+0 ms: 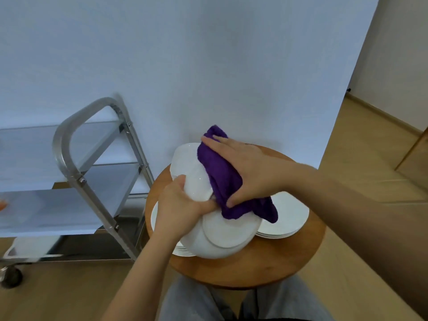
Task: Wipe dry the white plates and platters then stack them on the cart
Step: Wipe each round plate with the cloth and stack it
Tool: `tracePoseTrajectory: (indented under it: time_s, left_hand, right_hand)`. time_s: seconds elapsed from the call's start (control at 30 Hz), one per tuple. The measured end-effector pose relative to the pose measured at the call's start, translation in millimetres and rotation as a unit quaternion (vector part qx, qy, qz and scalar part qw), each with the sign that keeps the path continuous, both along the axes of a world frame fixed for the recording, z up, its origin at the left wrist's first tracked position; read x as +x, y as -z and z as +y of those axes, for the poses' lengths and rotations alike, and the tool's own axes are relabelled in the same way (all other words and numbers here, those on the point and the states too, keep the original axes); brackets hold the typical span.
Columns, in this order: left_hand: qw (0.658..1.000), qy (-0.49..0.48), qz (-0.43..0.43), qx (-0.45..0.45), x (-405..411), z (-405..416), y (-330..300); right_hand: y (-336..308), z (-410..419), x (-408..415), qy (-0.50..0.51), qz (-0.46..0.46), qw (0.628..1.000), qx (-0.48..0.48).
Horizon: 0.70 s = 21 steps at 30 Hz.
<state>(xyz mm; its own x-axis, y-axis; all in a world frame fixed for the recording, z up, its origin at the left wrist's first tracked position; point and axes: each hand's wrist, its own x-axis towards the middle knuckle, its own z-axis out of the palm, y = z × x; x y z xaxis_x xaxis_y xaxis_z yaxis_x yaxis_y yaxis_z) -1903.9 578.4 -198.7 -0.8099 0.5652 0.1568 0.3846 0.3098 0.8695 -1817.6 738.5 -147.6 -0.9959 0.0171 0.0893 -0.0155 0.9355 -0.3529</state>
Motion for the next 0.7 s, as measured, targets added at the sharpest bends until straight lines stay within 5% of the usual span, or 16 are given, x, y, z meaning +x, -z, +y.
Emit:
tracePoseTrajectory:
  time_s: [0.2,0.37,0.43,0.6,0.7]
  left_hand:
    - [0.999,-0.011,0.03,0.016,0,-13,0]
    - [0.977,-0.047,-0.092,0.185,-11,-15,1]
    - [0.965,-0.054,-0.132,0.222,-8,-9,2]
    - [0.892,-0.155,-0.255,0.339,9,18,8]
    - [0.882,-0.181,-0.274,0.339,37,27,19]
  right_hand:
    - [5,30,-1,0.03,0.013,0.975,-0.22]
    - [28,43,11,0.11,0.131,0.879,-0.445]
    - [40,36,13,0.145,0.205,0.826,-0.504]
    - [83,-11,3,0.275,0.329,0.62,-0.657]
    - [91,-21,1,0.327,0.323,0.561,-0.688]
